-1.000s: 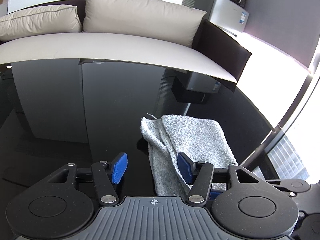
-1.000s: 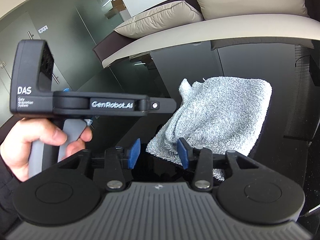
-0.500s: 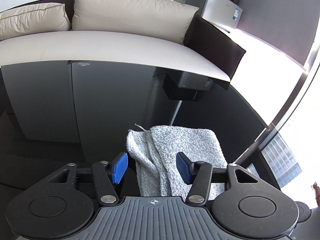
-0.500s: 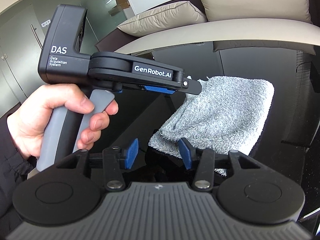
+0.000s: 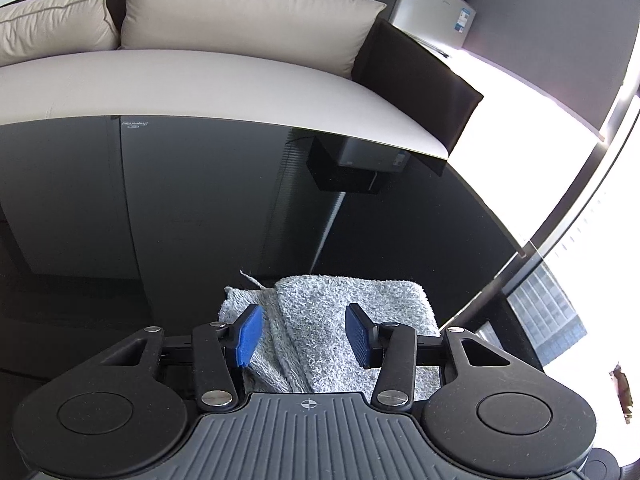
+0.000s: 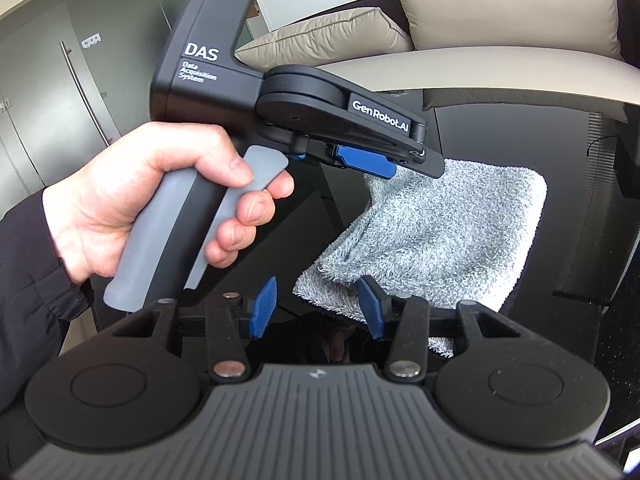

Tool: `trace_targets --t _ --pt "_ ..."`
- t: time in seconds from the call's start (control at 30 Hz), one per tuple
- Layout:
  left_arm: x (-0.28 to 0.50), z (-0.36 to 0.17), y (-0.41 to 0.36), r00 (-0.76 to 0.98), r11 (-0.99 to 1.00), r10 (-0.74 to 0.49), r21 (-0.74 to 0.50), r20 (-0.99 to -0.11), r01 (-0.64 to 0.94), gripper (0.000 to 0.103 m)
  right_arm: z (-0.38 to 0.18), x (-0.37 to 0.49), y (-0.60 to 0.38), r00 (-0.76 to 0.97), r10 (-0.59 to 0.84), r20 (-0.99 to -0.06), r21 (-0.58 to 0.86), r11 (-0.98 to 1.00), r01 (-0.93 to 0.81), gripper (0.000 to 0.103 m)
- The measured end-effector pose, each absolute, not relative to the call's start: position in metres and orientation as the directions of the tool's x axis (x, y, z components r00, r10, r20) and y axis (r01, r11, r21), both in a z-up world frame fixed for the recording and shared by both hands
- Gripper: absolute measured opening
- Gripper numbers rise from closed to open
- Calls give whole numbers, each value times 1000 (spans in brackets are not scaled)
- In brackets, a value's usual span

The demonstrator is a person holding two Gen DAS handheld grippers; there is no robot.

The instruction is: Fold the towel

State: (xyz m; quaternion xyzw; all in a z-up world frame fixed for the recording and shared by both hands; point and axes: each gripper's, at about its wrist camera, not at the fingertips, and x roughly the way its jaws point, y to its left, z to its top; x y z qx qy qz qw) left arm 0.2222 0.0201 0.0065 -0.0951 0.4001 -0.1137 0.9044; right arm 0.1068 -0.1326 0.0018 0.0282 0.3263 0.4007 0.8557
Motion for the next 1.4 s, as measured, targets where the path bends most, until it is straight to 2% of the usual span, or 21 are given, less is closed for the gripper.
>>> trace_targets --t 0.3,0.67,0.7,0.8,0.93,1.0,1.1,1.2,1.4 --pt "243 -3 28 630 932 -335 -344 -700 114 38 3 106 -122 480 685 -548 305 698 -648 48" --pt "252 -1 33 627 924 -347 -367 -698 104 35 3 102 -126 498 667 -555 346 729 -590 48" --pt "252 -2 33 624 924 -348 -367 -700 104 31 3 102 -126 498 666 -555 348 730 -588 46" --pt "253 -3 34 621 926 -344 -362 -704 103 27 2 102 -125 506 656 -560 349 741 -574 39" --pt "253 -4 33 625 928 -339 -361 -703 97 24 0 106 -126 512 648 -564 349 748 -564 33" --pt "252 -4 32 628 930 -334 -353 -703 100 13 0 107 -126 516 645 -564 348 752 -559 30" --pt "246 -3 33 633 931 -331 -351 -700 98 6 0 107 -126 519 641 -566 350 757 -553 25" --pt "245 -2 34 635 932 -328 -350 -699 96 4 0 107 -126 517 642 -567 352 756 -553 17" --pt "239 2 36 646 932 -328 -349 -689 100 2 -2 109 -124 517 644 -564 355 755 -552 10"
